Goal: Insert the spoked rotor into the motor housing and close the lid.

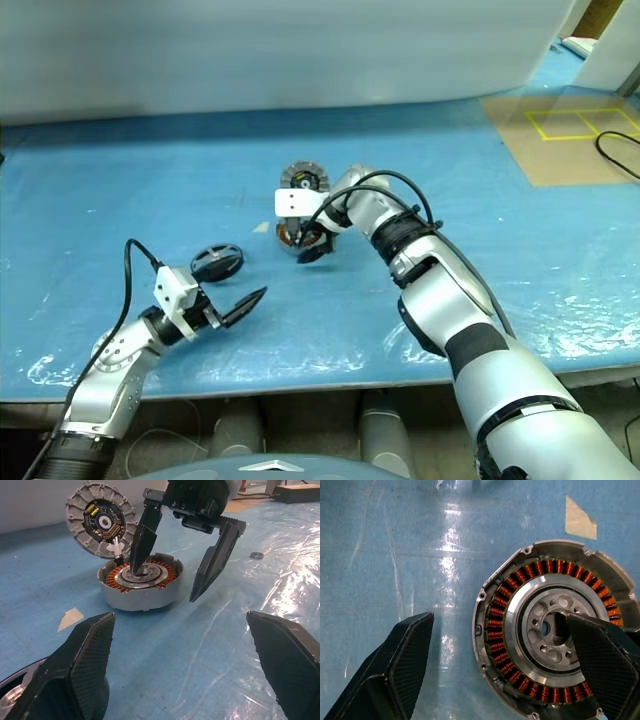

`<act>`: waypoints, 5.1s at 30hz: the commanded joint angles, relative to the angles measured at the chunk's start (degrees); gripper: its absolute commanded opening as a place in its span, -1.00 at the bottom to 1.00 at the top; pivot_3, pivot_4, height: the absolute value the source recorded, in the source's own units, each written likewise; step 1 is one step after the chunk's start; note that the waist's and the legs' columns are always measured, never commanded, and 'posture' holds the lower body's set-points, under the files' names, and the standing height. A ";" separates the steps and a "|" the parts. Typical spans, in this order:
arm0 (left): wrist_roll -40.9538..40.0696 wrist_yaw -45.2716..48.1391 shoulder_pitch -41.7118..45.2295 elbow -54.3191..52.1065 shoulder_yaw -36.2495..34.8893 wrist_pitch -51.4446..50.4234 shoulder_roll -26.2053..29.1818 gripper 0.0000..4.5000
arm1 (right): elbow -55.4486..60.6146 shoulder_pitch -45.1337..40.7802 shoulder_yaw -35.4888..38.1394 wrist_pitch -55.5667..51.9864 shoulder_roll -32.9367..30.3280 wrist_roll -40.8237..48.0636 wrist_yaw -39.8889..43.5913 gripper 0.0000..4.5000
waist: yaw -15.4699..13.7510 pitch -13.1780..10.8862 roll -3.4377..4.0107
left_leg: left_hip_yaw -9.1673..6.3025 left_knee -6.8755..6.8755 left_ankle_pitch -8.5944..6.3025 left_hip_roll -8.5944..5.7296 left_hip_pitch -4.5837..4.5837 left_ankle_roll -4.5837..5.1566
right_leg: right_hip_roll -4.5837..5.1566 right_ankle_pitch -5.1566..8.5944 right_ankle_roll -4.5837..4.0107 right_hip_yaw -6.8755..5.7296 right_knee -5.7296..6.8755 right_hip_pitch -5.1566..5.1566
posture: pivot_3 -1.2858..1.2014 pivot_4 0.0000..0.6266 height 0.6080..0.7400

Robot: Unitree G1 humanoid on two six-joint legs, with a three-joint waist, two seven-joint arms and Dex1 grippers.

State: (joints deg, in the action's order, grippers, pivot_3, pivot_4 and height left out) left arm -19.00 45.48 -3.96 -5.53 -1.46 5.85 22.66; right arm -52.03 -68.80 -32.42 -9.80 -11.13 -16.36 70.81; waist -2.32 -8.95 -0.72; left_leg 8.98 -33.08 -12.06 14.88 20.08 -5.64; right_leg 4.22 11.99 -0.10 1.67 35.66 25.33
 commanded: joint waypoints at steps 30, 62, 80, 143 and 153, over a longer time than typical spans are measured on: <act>-0.54 0.91 1.17 -1.72 -0.07 0.58 0.93 1.00 | 16.41 8.99 -1.91 -3.84 -4.16 -3.12 7.46 -0.13 | -0.20 0.03 -0.02 | 0.00 -0.11 -0.01 0.00 -0.09 0.01 | 0.01 0.00 0.00 0.01 0.03 -0.11 | 0.03 -0.52 1.00; -0.90 2.85 2.76 -0.73 2.76 -0.41 0.31 1.00 | 42.97 17.73 14.04 -16.30 -12.01 17.63 10.79 0.99 | -0.25 0.09 -0.06 | 0.02 -0.02 0.05 -0.01 -0.04 -0.10 | -0.01 0.00 0.00 0.05 -0.04 -0.05 | 0.03 -0.52 1.00; -2.85 6.21 2.60 0.04 3.79 -1.18 -0.48 1.00 | 53.20 47.42 35.93 -14.03 -17.40 27.48 -14.35 0.99 | -0.30 0.07 -0.03 | 0.03 0.00 0.07 -0.08 -0.09 -0.14 | 0.00 0.01 0.02 0.15 -0.16 -0.11 | 0.03 -0.52 1.00; -2.30 5.84 1.94 0.74 3.33 -0.72 0.33 1.00 | 35.48 50.70 32.52 -1.58 -21.26 25.64 -22.64 -0.74 | -0.09 0.18 -0.13 | 0.04 0.18 -0.05 -0.09 -0.11 0.08 | 0.01 0.01 0.05 0.09 -0.68 -0.52 | 0.03 -0.52 1.00; -2.05 5.44 2.10 0.72 3.23 -0.52 0.35 1.00 | 32.57 51.70 30.24 0.40 -22.14 22.62 -22.38 -0.13 | -0.22 0.19 -0.09 | 0.04 0.33 -0.01 -0.10 -0.08 0.00 | 0.00 0.01 0.05 0.04 -0.86 -0.38 | 0.03 -0.52 1.00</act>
State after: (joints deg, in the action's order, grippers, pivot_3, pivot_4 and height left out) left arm -21.10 51.00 -1.96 -3.93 2.58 4.44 22.61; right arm -18.93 -18.85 -0.72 -8.83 -32.70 7.97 48.02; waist -2.55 -8.76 -0.81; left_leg 9.02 -32.73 -12.07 14.79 20.00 -5.63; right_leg 4.22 12.00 -0.06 1.70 34.80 24.94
